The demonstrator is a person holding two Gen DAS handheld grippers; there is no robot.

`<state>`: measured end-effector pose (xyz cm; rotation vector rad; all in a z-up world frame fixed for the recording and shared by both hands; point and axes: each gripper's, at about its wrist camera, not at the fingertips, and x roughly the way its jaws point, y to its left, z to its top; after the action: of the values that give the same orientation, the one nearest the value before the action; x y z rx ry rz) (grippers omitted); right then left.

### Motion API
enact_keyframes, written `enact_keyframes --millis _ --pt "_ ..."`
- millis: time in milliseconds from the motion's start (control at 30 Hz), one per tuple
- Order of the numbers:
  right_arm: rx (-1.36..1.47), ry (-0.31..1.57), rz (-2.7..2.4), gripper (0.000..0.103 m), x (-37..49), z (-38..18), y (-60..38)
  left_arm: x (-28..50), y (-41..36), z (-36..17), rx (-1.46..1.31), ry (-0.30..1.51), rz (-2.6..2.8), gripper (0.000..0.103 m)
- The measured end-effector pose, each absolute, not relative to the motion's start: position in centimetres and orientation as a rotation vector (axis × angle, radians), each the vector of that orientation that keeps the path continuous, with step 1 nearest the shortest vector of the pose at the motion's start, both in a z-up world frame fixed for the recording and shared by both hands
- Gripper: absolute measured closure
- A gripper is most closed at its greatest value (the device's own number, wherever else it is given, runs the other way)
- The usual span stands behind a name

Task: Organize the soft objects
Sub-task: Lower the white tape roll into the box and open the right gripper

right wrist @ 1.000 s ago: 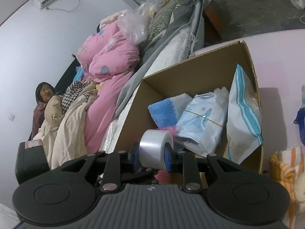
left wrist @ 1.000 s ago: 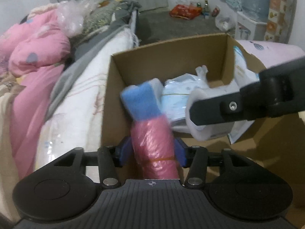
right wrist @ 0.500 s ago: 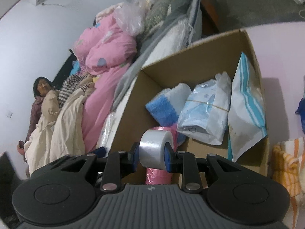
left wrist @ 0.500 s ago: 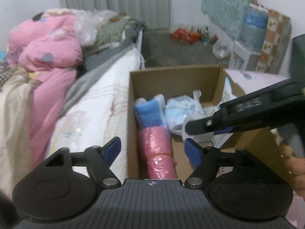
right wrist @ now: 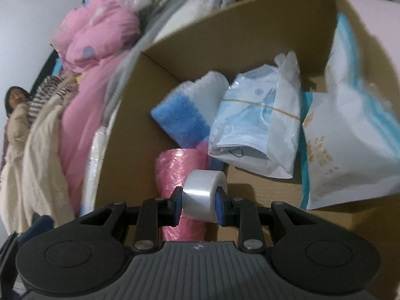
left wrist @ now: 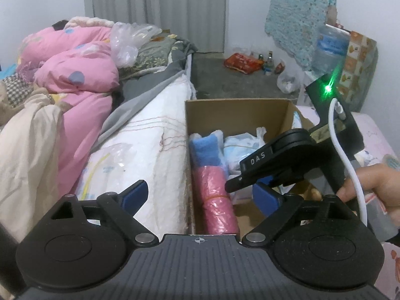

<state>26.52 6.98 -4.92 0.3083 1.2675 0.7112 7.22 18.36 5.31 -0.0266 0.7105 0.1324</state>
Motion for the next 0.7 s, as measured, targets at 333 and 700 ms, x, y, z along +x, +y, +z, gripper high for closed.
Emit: enact_keyframes --millis 333,700 --pt "0.254 1.298 0.712 0.044 26.2 -5.2 8.3 6.8 19.5 5.1 -0.069 0.714 0.150 0.011" --pt "0.252 1.285 0.736 0.023 26.0 -4.3 8.5 6.6 19.8 5.2 -0.076 0.712 0.152 0.011"
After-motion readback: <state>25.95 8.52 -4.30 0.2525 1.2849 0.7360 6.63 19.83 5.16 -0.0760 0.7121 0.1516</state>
